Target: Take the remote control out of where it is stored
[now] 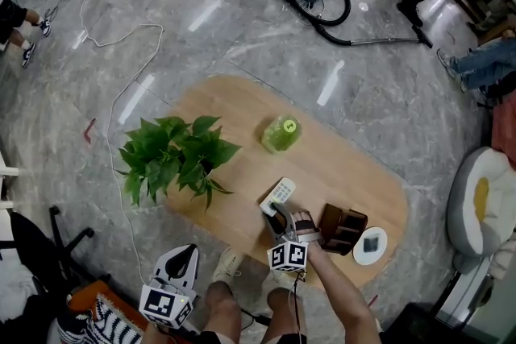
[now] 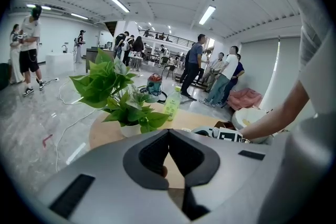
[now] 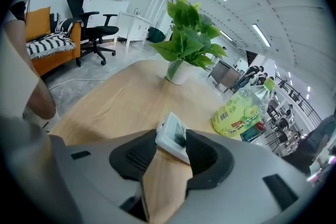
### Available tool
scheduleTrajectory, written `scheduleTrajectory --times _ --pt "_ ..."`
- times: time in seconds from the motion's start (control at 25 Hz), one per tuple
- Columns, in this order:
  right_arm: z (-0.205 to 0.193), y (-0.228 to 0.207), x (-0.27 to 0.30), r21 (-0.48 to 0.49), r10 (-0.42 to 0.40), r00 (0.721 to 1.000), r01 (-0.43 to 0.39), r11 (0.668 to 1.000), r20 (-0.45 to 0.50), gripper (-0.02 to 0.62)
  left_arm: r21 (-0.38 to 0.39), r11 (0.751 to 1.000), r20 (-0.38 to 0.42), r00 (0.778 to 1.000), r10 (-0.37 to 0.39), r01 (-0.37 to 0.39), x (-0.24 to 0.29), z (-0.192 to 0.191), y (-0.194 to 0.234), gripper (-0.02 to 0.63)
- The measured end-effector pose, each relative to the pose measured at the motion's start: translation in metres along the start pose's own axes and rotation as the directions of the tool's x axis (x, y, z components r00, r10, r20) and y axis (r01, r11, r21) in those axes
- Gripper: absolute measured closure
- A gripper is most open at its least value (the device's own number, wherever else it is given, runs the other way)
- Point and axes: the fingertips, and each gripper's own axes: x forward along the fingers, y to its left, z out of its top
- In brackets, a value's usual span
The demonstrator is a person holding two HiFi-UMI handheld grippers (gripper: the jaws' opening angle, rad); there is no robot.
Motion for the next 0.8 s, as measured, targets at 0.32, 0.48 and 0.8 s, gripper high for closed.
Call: scheduleTrajectory --times 0.32,0.48,0.8 --pt "-0.013 0.018 0.008 0.076 0.055 0.997 -0.051 0.996 -0.055 0.426 0.002 1.0 -0.006 1.0 0.011 -0.011 -0.006 -0.007 0.002 0.6" --pt "-0.021 0.019 0.008 0.101 0.054 0.997 -0.047 0.994 -0.06 0.426 0.005 1.0 -0.003 1.0 0.016 -0.015 -0.008 -0.006 0.005 0.6" --pt "-0.02 0.02 0.009 0.101 0.064 0.996 -0.057 0.993 -0.064 0.426 0.008 1.0 0.002 1.0 0.007 -0.007 -0.006 -0.006 0.003 0.6"
